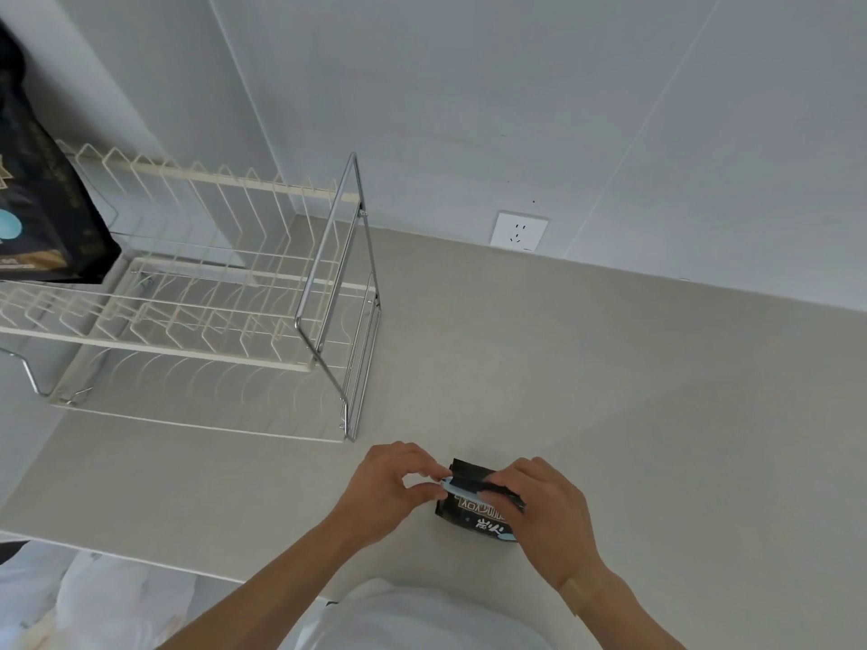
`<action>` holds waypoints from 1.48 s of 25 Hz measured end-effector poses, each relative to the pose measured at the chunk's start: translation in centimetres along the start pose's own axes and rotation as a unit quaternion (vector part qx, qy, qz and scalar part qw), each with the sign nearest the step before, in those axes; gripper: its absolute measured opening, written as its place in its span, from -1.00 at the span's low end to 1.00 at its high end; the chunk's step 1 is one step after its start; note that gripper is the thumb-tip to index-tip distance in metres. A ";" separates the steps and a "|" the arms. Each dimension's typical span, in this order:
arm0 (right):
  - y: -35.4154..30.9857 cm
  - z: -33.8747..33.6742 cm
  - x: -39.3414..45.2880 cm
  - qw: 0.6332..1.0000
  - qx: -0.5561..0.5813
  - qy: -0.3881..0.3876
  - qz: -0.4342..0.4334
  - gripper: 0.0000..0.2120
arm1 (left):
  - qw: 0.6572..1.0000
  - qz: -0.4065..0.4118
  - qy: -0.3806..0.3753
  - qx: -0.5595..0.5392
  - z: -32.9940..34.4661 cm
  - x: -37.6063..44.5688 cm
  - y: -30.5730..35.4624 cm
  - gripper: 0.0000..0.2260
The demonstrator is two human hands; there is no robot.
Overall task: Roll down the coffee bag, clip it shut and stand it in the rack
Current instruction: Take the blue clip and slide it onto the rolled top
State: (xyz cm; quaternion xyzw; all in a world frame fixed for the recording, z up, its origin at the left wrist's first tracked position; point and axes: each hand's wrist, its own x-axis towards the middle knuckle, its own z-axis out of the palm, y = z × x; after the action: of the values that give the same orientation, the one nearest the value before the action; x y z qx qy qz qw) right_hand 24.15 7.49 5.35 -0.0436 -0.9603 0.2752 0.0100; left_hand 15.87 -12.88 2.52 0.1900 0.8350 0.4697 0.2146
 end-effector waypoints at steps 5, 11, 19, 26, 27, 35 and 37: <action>0.0 0.8 -0.1 0.998 0.040 0.033 0.027 -0.89 | 1.000 0.005 0.022 0.021 1.3 0.5 0.7 -0.86; 0.5 -0.4 -0.3 0.999 0.037 -0.008 0.016 -0.81 | 0.990 0.060 -0.063 0.112 -0.4 1.5 1.4 -0.81; 5.2 -0.9 -5.9 0.932 0.268 0.047 0.237 -0.64 | 0.950 0.192 -0.127 0.212 1.3 3.2 5.4 -0.70; 4.8 0.4 -5.7 0.941 0.231 0.110 0.222 -0.80 | 0.888 0.275 -0.172 0.327 5.2 5.0 8.4 -0.81; 4.6 0.4 -5.7 0.945 0.222 0.111 0.213 -0.80 | 0.891 0.269 -0.169 0.324 5.2 5.0 8.4 -0.82; 5.3 -0.3 -4.5 0.975 0.165 0.075 0.130 -0.87 | 0.939 0.212 -0.122 0.243 4.8 4.5 7.6 -0.92; 5.1 -0.2 -4.4 0.975 0.165 0.074 0.127 -0.88 | 0.943 0.208 -0.116 0.234 4.6 4.4 7.4 -0.91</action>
State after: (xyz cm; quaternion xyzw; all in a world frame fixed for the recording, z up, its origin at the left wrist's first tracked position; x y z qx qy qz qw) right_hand 28.96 11.52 2.78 -0.1834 -0.8848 0.4250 0.0532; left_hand 15.49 -3.76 5.99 0.4573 0.8326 0.2702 0.1571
